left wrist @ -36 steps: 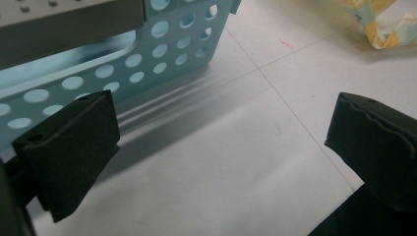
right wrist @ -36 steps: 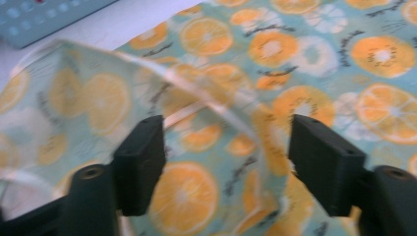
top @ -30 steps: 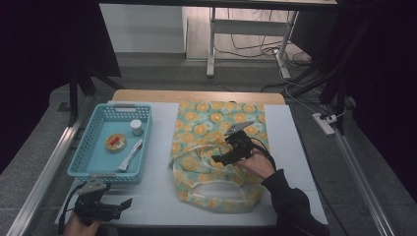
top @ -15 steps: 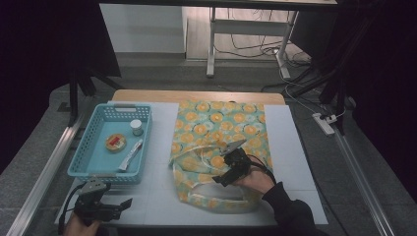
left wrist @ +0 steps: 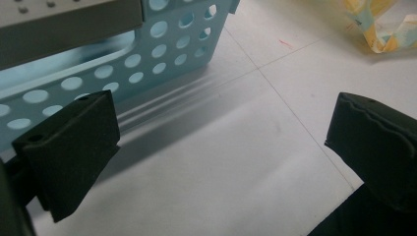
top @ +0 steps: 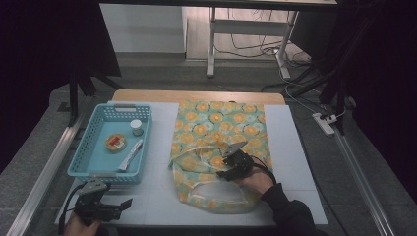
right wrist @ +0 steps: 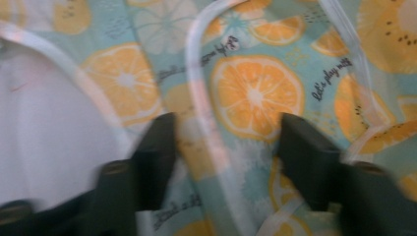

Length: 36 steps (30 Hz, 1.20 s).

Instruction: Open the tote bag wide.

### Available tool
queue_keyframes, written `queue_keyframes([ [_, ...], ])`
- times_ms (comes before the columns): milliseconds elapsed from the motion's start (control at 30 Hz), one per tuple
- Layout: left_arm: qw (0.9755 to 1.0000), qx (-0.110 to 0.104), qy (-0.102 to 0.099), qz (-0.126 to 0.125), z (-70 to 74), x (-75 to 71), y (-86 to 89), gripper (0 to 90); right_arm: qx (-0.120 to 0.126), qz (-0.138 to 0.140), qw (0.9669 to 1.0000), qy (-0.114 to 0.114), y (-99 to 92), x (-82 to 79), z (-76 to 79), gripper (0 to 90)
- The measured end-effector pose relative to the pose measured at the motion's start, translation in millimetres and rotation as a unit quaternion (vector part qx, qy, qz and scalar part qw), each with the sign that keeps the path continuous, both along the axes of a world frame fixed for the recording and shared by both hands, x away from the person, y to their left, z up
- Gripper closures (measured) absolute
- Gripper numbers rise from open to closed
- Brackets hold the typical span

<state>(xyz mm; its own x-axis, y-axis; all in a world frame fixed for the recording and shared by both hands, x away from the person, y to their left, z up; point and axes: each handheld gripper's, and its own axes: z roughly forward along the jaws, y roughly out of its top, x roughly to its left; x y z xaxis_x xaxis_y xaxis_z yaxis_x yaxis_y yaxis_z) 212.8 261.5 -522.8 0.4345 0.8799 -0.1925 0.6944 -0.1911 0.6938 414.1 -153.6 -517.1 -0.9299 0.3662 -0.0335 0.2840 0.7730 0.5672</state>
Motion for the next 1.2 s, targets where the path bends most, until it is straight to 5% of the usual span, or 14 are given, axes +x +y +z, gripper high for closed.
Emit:
queue_keyframes([
  [167,1.0,0.001,0.0,-0.001,0.0,0.0,-0.3,0.1,0.003,-0.001,1.0,0.009,0.0,-1.8,1.6,80.2],
  [267,1.0,0.001,0.0,0.0,0.0,0.0,-0.2,0.1,0.007,0.002,0.9998,0.017,-0.7,-0.7,1.5,89.9],
  [467,1.0,0.0,0.0,-0.001,0.0,0.0,0.0,0.1,0.015,-0.001,0.9988,0.046,-2.9,5.4,3.3,90.0],
  [1200,1.0,0.0,0.001,0.0,-0.1,0.3,0.2,0.1,0.073,0.001,0.9964,0.043,-8.0,20.0,35.6,90.0],
])
